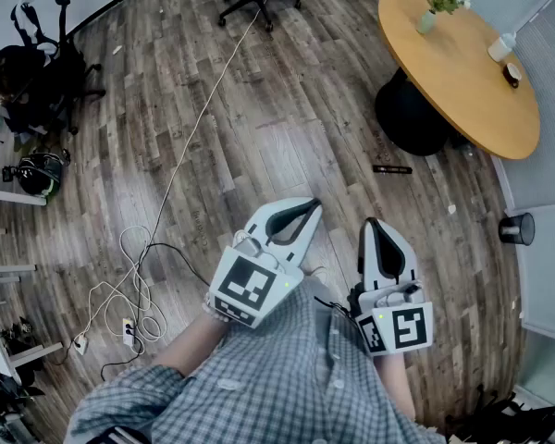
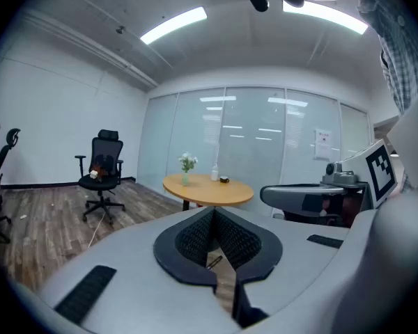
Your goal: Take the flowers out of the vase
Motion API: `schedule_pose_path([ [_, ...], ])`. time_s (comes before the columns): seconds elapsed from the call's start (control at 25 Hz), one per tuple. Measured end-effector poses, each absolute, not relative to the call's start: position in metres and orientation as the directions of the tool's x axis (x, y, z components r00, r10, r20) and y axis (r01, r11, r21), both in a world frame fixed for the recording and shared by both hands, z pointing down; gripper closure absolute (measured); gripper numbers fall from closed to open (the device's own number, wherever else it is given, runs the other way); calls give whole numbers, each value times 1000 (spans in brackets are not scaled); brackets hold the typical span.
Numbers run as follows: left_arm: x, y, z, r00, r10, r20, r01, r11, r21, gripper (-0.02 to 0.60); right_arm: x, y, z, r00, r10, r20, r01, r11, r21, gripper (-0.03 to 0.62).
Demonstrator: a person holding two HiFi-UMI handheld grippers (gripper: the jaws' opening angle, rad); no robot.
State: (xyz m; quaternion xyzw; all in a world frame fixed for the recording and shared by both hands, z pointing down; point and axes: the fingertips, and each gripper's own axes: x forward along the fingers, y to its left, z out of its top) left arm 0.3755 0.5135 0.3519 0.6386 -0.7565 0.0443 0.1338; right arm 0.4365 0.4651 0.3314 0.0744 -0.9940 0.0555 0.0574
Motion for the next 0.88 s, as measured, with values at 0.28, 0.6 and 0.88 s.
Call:
schedule_pose_path([
  [0.28, 366, 511, 348, -146, -958, 247, -980, 175, 100, 574, 425, 467, 329, -983, -134, 124, -145, 986, -87, 585],
  [0.6, 348, 517, 344, -158, -961, 228, -978, 183, 96, 574, 414, 468, 325, -985, -145, 98, -157, 980, -124, 585],
  [0.88, 335, 533, 341, -178, -963, 203, -976, 200, 90, 575, 411, 473, 320, -980, -183, 82, -189, 979, -77, 585],
])
